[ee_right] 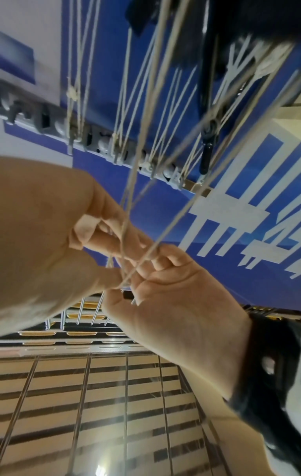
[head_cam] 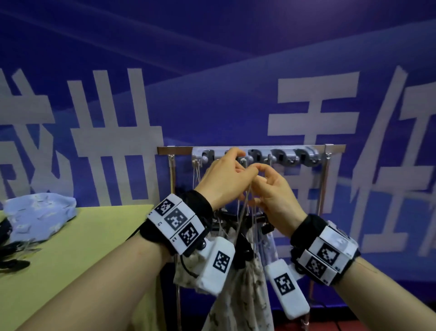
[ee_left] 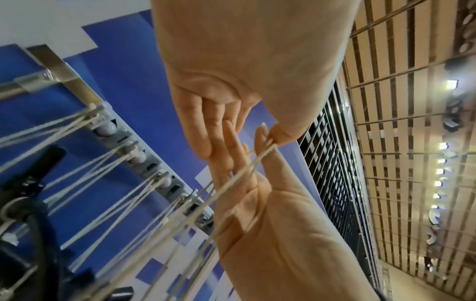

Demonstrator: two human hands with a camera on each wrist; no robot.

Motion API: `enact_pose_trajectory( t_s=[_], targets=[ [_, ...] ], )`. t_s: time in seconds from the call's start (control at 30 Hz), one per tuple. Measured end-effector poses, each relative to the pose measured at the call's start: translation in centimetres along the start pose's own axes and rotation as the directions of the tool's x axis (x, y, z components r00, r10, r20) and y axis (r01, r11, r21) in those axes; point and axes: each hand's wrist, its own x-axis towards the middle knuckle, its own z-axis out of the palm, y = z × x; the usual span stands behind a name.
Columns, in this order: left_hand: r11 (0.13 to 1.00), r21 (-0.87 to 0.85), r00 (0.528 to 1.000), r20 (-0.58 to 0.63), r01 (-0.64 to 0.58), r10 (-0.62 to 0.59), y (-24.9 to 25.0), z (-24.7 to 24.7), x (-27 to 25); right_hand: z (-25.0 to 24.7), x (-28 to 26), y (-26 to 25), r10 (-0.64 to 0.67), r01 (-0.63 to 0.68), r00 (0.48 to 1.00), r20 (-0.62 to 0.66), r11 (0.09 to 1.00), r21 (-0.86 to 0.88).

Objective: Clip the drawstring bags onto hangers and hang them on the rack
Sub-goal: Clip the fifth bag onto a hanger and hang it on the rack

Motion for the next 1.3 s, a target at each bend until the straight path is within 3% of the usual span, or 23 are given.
enact_pose_trajectory(
  t_s=[0.13, 0.3, 0.47, 0.7, 0.9, 1.1, 1.3],
  targets=[
    [0.988, -0.14, 0.998, 0.002, 0.059, -0.059, 0.7, 1.6, 1.3, -2.7, 1.0, -1.4, -0.054, 0.046, 0.993, -0.106, 0.996, -0.075],
    [0.957, -0.23, 0.983, -0.01, 0.178, -0.185, -2.3, 2.4, 1.8, -7.8, 2.7, -4.4, -0.131, 0.089, 0.946, -0.297, 0.984, -0.153],
    [0.948, -0.179, 0.962, -0.022, 0.263, -0.271, -5.7, 2.4, 2.2, -11.6, 4.5, -3.9, -0.14, 0.023, 0.935, -0.325, 0.941, -0.339],
    [0.95, -0.106, 0.956, 0.02, 0.293, -0.292, -7.5, 2.6, 2.9, -14.7, 8.1, -1.7, -0.191, -0.017, 0.914, -0.357, 0.863, -0.506],
    [0.958, -0.056, 0.959, 0.034, 0.283, -0.281, -9.5, 2.4, 3.1, -17.0, 12.5, 1.4, -0.238, -0.156, 0.837, -0.492, 0.758, -0.633],
    [0.956, -0.041, 0.957, 0.024, 0.29, -0.29, -11.0, 1.7, 3.2, -17.4, 15.4, 2.3, -0.217, -0.301, 0.826, -0.52, 0.61, -0.732],
    [0.952, -0.007, 0.952, 0.014, 0.306, -0.306, -12.4, 1.4, 3.1, -17.0, 16.3, 2.5, -0.155, -0.348, 0.846, -0.511, 0.565, -0.748]
  ],
)
